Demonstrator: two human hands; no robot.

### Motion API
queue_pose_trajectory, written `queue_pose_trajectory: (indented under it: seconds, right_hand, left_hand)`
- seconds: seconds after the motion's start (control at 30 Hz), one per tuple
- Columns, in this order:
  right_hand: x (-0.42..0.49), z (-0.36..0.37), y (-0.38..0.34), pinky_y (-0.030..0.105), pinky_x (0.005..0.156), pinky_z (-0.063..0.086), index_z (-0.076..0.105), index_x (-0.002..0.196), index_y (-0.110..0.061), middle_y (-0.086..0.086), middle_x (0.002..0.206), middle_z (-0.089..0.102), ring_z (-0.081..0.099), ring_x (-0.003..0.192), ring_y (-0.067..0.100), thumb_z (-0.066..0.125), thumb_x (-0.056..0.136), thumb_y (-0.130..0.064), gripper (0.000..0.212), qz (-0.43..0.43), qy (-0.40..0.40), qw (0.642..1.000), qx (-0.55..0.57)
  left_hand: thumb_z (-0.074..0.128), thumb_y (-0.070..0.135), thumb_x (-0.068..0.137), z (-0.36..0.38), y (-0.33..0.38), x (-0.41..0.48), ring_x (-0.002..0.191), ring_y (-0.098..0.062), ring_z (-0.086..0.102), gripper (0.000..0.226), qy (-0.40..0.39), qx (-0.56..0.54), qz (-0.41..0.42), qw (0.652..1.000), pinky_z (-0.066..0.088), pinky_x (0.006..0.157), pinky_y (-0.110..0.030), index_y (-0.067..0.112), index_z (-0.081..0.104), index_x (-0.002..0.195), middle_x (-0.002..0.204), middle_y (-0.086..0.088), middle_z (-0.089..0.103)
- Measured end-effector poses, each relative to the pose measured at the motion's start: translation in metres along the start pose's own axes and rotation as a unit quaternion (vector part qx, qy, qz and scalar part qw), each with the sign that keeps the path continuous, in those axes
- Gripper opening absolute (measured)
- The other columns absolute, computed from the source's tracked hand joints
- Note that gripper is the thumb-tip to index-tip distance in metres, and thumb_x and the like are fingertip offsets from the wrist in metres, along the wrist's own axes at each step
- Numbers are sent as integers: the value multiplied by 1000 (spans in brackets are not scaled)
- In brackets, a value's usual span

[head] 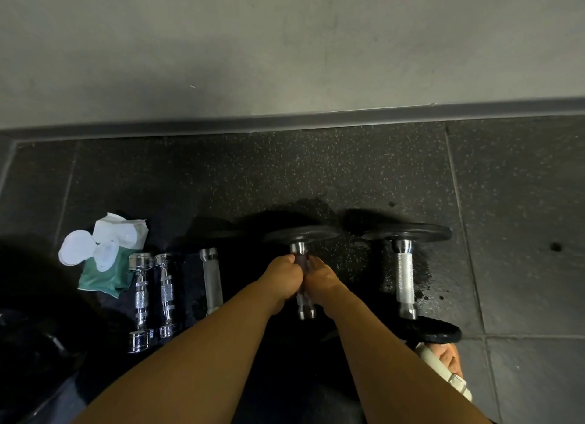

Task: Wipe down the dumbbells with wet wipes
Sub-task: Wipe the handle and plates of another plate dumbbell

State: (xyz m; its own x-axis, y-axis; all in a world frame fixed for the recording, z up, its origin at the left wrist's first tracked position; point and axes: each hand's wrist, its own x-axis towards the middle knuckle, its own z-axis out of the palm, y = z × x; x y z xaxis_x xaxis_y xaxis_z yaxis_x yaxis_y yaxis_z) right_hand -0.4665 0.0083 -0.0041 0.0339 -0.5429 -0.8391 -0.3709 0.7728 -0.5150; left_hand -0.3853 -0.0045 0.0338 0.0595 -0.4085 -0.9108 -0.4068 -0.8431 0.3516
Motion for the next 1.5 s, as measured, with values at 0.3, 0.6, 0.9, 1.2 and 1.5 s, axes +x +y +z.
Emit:
queue_pose_trajectory:
  seconds: [0.3, 0.6, 0.9, 1.2, 1.5]
  right_hand:
    - [-22, -88, 20, 30, 85, 44, 64, 114, -13, 15, 111, 67, 61, 104, 32, 48, 91, -12, 27, -36, 221, 974, -19]
    - [-21, -123, 73, 39, 92, 43, 53, 122, -4, 21, 123, 56, 55, 112, 38, 51, 90, -16, 35, 88, 277, 957, -23]
    - [18, -130, 84, 35, 71, 46, 57, 108, 7, 16, 82, 55, 54, 76, 26, 61, 84, -3, 26, 81, 166, 977, 103]
    - [-12, -133, 72, 28, 54, 42, 56, 108, 5, 11, 73, 55, 50, 60, 19, 56, 88, -1, 21, 50, 153, 976, 150]
    - [-148, -135, -34, 18, 40, 41, 53, 93, -3, 7, 67, 49, 47, 56, 17, 55, 92, -8, 5, -17, 115, 978, 173]
  left_hand:
    - [47, 6, 93, 28, 19, -19, 108, -34, 61, 27, 85, -8, 17, 996, 51, 95, -44, 5, 63, 114, 118, -16, 62]
    - [42, 7, 98, 84, 38, -54, 101, -18, 63, 33, -13, -104, -16, 994, 50, 85, -32, 17, 53, 127, 117, -5, 62]
    - [41, 4, 99, 67, 44, -81, 111, -22, 63, 35, -55, -130, 11, 990, 50, 93, -34, 12, 49, 133, 123, -11, 63]
    - [46, 3, 97, 23, 48, -111, 102, -17, 67, 39, -87, -159, 55, 982, 54, 87, -31, 13, 49, 135, 114, -6, 67]
    - [46, 2, 97, -43, 54, -194, 100, -19, 69, 36, -71, -189, 114, 973, 53, 89, -35, 13, 54, 131, 114, -9, 69]
